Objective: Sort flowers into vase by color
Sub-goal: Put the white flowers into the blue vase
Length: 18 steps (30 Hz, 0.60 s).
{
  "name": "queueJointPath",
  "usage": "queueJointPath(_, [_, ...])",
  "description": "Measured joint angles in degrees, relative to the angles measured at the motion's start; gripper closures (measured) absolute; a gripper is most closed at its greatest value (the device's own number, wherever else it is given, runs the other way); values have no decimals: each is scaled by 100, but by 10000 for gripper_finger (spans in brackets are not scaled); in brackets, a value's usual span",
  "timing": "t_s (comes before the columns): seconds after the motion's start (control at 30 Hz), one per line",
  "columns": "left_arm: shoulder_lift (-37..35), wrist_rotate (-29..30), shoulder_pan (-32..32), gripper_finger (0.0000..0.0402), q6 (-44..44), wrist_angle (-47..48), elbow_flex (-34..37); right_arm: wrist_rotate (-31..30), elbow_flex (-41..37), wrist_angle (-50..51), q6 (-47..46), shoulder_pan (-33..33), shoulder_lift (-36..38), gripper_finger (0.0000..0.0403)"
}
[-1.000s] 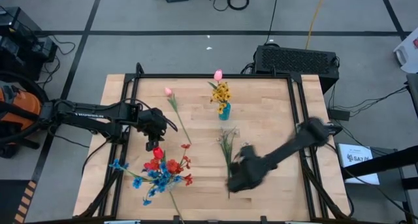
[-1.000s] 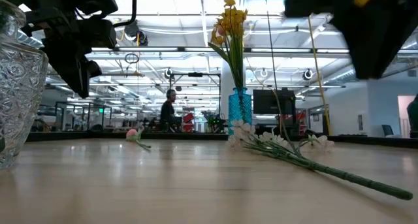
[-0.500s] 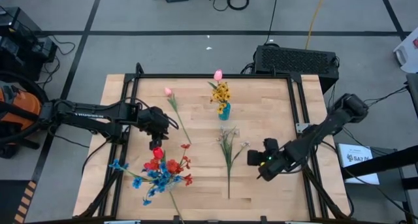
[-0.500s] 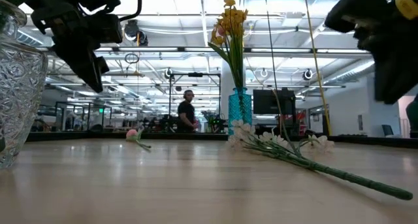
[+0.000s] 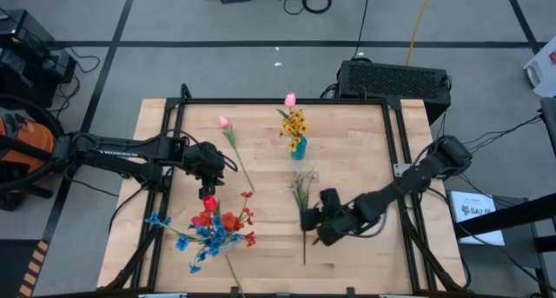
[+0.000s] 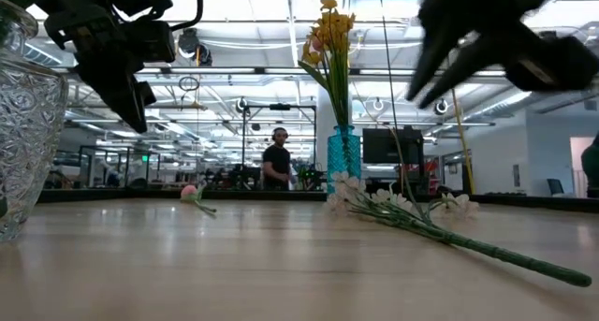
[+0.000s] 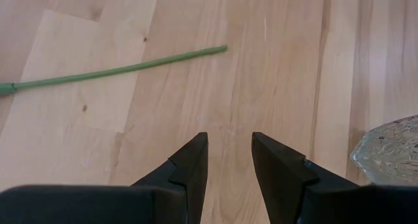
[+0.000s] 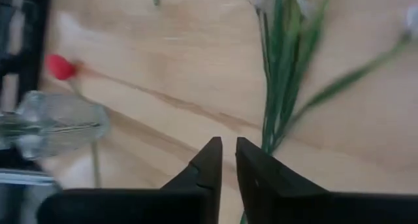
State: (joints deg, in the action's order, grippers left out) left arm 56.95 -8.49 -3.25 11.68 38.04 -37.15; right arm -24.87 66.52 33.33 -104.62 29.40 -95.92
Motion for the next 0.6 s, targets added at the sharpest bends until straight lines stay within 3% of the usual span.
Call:
queueJointPath(0.17, [2, 0, 0, 277, 0, 26, 0, 693, 1639, 2100, 565, -392, -863, 399])
queueJointPath(0.27, [2, 0, 0, 277, 0, 33, 0, 816, 2199, 2540, 600, -483, -1225, 396])
queueJointPath(0.4, [2, 0, 0, 277, 0, 39, 0, 933, 2441, 2544, 630, -491, -1508, 369])
queueJointPath(0.6, [2, 0, 0, 277, -4, 46, 0, 1586, 2443, 2951, 235, -469, -1865, 313])
